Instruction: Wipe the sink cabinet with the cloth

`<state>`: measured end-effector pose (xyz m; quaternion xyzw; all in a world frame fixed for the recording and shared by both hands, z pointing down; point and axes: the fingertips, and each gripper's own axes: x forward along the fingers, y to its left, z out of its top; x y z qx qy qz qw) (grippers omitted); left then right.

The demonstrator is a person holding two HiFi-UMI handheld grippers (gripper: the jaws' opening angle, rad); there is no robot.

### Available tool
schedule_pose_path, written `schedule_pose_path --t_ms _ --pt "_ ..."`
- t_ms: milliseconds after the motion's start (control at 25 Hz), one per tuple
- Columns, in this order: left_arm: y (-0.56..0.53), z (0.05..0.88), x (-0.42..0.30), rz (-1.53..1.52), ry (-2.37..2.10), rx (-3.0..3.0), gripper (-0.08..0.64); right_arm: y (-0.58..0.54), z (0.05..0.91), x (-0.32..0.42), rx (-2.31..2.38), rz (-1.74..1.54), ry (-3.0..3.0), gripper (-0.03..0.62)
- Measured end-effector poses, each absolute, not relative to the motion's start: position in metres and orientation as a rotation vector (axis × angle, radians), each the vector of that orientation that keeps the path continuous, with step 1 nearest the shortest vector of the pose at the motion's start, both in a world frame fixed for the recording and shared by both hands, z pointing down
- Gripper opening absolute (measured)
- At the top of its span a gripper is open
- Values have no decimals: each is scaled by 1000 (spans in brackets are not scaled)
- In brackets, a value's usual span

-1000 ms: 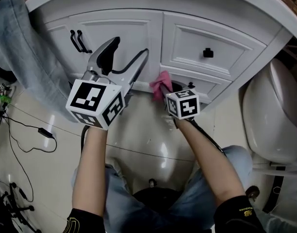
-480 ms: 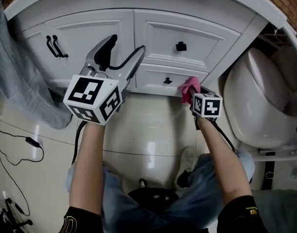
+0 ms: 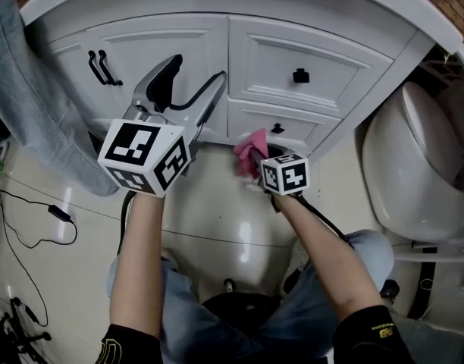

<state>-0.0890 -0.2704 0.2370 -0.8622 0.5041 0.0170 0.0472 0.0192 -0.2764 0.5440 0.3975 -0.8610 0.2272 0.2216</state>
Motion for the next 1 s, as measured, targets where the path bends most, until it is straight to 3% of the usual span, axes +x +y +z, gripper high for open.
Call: schedule_pose_path --t_ms 200,360,520,880,1000 --pt "-266 232 -108 32 1584 -2595 330 -288 543 -55 1004 646 -2494 77" --pt "-257 228 -122 2 1596 -2564 328 -304 550 -57 1033 682 -2501 77" --pt "-256 233 -121 -14 1566 -2580 328 -308 566 1 1175 699 -2363 77" --pt "-266 232 -83 69 1503 -2649 330 -301 575 211 1638 779 -1994 77" --pt "-265 233 -78 64 1497 -2653 328 -295 582 240 1737 851 -1923 77"
